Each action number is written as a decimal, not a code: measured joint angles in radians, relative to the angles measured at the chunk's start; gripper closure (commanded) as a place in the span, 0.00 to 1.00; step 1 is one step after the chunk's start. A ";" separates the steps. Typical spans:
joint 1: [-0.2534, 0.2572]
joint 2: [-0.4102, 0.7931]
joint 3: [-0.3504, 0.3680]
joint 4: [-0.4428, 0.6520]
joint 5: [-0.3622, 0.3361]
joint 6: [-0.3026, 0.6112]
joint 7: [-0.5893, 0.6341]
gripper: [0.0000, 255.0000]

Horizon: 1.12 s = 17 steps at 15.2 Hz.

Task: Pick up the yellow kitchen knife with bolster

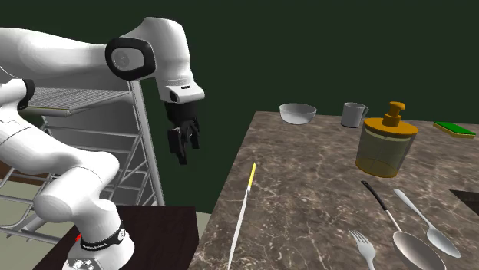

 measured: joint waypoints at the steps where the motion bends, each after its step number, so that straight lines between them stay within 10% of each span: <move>1: 0.000 0.000 0.000 0.000 0.000 0.000 0.000 0.00; 17: 0.291 0.484 -0.485 0.418 -0.196 -0.016 -1.424 0.00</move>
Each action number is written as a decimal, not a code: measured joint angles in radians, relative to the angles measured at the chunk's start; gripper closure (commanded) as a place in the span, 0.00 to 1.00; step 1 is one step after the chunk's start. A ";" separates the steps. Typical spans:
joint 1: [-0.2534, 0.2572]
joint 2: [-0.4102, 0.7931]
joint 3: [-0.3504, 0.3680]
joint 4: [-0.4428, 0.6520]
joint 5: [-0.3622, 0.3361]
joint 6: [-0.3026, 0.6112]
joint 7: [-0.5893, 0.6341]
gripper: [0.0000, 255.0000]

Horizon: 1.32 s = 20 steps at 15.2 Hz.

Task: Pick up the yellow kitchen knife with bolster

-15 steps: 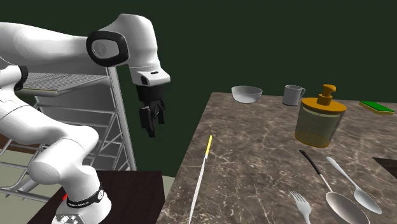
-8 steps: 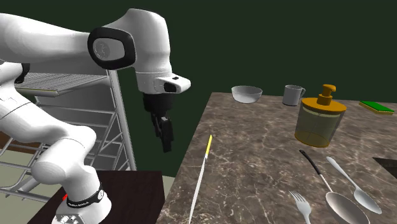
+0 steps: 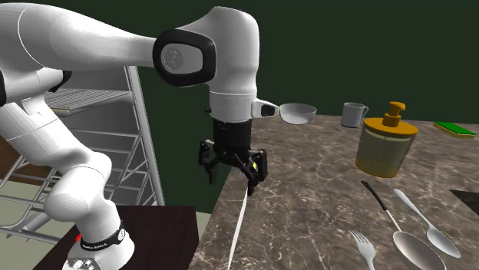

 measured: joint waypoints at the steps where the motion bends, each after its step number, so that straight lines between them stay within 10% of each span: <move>1: 0.016 0.047 -0.019 0.041 0.006 -0.001 -0.095 0.00; 10: 0.030 0.105 -0.047 -0.012 0.009 0.103 -0.221 0.00; 11: 0.030 0.105 -0.047 -0.016 0.009 0.107 -0.221 1.00; 20: 0.030 0.104 -0.047 -0.020 0.008 0.112 -0.221 1.00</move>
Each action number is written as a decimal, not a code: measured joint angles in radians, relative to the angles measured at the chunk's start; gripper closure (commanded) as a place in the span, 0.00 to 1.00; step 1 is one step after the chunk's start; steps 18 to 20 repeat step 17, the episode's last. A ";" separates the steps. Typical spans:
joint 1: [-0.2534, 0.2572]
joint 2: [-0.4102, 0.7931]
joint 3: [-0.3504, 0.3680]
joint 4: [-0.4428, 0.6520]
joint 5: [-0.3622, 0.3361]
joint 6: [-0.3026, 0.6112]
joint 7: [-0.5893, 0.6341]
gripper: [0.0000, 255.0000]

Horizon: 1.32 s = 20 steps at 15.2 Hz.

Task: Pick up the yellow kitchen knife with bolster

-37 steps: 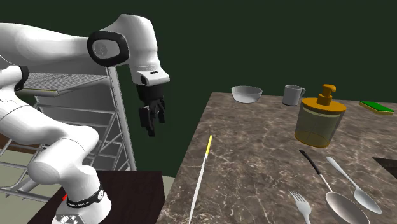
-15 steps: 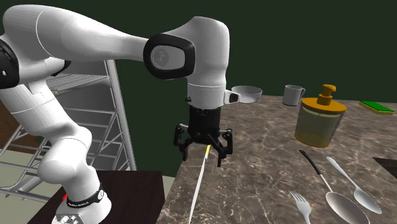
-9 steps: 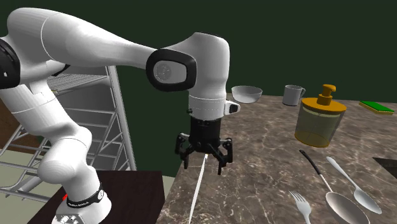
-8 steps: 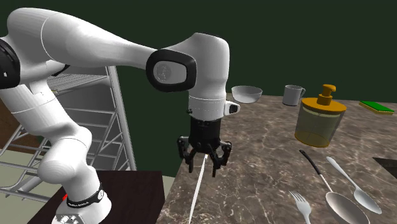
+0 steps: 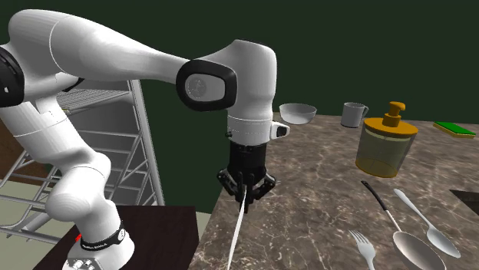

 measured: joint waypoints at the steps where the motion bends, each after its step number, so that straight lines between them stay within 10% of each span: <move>1: 0.000 0.000 0.000 0.000 0.000 0.000 0.000 1.00; 20: 0.007 0.013 0.010 0.207 0.013 -0.195 -0.023 1.00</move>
